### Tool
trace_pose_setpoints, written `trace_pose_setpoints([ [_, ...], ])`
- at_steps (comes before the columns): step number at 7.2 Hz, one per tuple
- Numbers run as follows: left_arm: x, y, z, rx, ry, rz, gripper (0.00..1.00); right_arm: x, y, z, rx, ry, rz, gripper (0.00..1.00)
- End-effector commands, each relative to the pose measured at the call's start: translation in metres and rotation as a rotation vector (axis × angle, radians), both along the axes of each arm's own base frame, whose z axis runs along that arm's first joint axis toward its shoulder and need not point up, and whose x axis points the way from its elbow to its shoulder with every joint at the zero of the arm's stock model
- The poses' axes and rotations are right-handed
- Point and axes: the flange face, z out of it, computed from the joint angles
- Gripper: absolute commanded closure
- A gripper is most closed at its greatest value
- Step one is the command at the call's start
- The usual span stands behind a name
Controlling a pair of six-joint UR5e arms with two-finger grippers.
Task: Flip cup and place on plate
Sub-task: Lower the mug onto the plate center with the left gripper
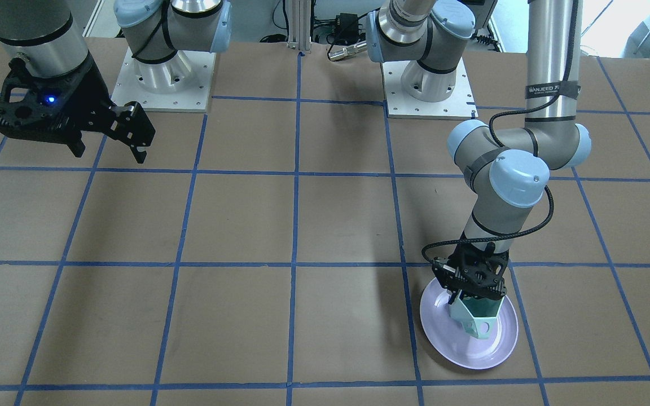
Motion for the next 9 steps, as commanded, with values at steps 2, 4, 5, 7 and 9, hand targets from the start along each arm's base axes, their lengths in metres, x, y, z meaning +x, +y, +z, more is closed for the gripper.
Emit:
trace_pose_setpoints([
  [2,0.0007,-0.0008,-0.0004,0.008,-0.004,0.002,0.01,0.0000,0.0001,0.0001,0.000,0.000,0.000,0.00],
  [4,0.0006,0.0009,-0.0034,0.033,-0.001,0.006,0.00,0.0000,-0.0004,-0.0006,0.001,0.000,0.000,0.00],
  [5,0.0015,0.0009,-0.0036,0.035,-0.001,0.008,0.00,0.0000,0.0001,0.0001,0.000,0.000,0.000,0.00],
  [7,0.0013,0.0023,-0.0038,0.044,0.002,0.014,0.00,0.0000,0.0001,0.0002,0.000,0.000,0.000,0.00],
  [9,0.0020,0.0040,0.0029,0.058,0.013,0.047,0.00,0.0000,-0.0004,-0.0006,0.001,0.000,0.000,0.00],
])
